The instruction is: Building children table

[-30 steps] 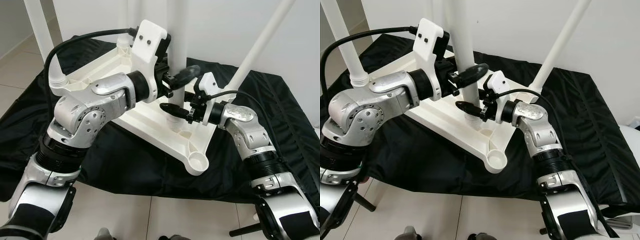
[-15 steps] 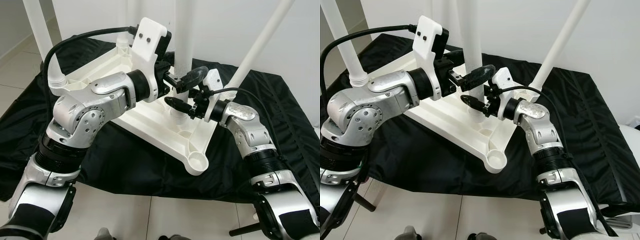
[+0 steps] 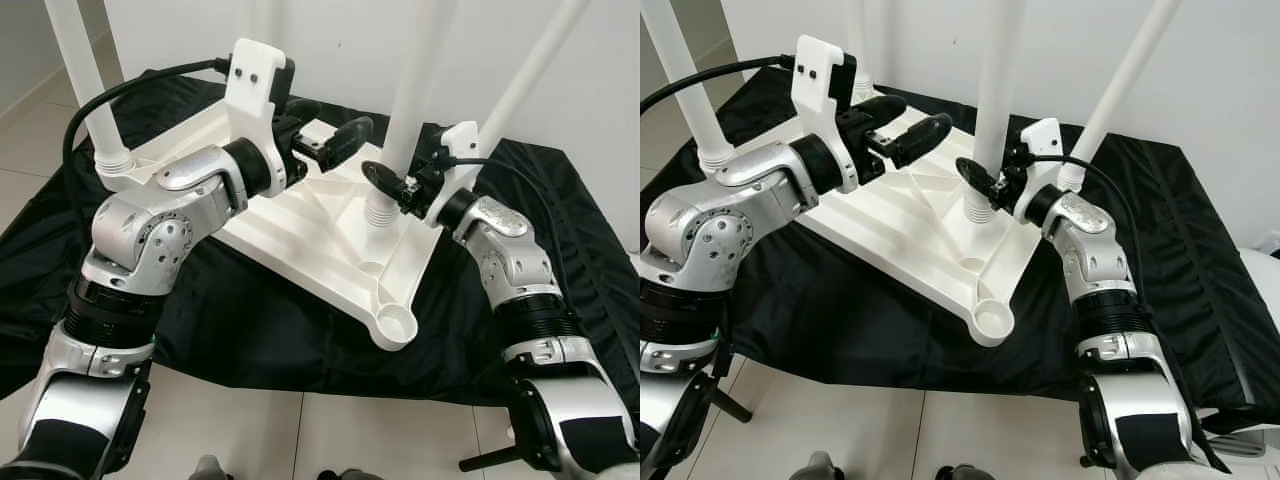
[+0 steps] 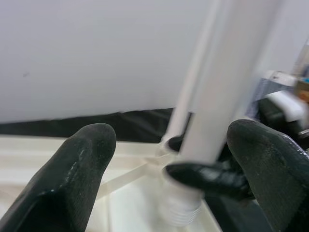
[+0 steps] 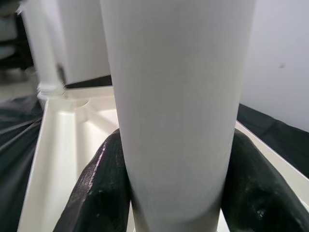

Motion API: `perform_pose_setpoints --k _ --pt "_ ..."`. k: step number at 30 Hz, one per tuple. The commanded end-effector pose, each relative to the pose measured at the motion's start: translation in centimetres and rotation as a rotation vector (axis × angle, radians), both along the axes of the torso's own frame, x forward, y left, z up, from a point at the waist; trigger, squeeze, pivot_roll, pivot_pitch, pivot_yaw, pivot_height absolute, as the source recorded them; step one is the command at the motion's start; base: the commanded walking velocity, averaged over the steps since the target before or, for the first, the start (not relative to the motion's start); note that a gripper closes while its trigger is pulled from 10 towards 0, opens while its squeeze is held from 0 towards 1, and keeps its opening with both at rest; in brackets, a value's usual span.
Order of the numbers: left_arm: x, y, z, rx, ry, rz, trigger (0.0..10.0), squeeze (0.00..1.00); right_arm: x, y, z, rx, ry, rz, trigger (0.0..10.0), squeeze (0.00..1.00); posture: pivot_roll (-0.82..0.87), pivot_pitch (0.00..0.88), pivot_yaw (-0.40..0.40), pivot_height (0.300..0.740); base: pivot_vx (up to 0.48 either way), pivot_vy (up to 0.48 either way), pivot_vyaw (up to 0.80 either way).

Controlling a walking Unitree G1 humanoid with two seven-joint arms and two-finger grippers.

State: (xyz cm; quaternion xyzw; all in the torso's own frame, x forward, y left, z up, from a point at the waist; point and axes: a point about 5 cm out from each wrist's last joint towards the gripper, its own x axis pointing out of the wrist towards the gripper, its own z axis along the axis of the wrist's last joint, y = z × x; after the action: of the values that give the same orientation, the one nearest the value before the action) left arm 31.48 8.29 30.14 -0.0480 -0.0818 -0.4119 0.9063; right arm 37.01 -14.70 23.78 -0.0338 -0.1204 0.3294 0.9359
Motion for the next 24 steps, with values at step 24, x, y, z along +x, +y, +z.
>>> perform_pose_setpoints --k 24 --pt "-0.2 0.4 -7.0 0.268 -0.098 0.233 10.0 0.0 -2.3 -1.1 -1.2 0.173 -0.06 -0.128 10.0 0.0 0.02 0.077 -0.09 0.74 0.0 0.0 0.0"
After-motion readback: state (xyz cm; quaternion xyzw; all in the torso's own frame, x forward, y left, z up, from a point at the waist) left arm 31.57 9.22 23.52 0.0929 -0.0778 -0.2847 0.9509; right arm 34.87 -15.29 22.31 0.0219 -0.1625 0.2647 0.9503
